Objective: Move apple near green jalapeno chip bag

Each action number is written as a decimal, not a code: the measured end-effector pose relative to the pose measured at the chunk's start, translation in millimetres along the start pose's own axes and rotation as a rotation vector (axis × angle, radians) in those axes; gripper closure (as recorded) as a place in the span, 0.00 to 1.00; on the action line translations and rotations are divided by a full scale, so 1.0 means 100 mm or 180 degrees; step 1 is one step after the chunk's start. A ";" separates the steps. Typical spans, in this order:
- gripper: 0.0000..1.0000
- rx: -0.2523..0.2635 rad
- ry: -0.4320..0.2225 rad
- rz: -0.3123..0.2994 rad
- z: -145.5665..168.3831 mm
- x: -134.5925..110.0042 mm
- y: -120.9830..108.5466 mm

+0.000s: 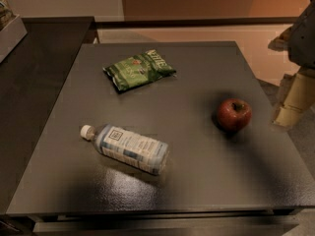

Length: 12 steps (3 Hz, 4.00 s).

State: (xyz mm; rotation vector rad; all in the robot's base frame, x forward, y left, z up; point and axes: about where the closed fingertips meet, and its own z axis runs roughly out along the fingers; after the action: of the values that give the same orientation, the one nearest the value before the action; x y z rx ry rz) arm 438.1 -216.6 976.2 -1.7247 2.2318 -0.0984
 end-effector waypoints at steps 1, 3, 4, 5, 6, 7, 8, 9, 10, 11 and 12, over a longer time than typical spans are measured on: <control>0.00 0.0039 -0.0010 -0.0014 0.01 -0.03 0.00; 0.00 -0.0049 -0.0264 0.0045 0.29 -0.12 -0.02; 0.00 -0.0225 -0.0373 0.0101 0.54 -0.15 -0.06; 0.00 -0.0333 -0.0422 0.0161 0.76 -0.17 -0.10; 0.00 -0.0395 -0.0443 0.0215 0.94 -0.18 -0.09; 0.00 -0.0422 -0.0467 0.0249 1.06 -0.18 -0.06; 0.00 -0.0436 -0.0483 0.0284 1.15 -0.15 -0.02; 0.00 -0.0441 -0.0488 0.0313 1.21 -0.11 0.00; 0.17 -0.0430 -0.0489 0.0329 1.24 -0.07 0.02; 0.40 -0.0420 -0.0492 0.0340 1.24 -0.04 0.01; 0.64 -0.0406 -0.0508 0.0330 1.22 -0.07 -0.01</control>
Offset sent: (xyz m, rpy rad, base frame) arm 0.0096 0.0171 -0.0275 0.0726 -0.0394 0.0220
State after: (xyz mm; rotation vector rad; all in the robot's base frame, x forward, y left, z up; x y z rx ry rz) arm 475.9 -193.7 862.1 -1.6130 2.2459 0.2025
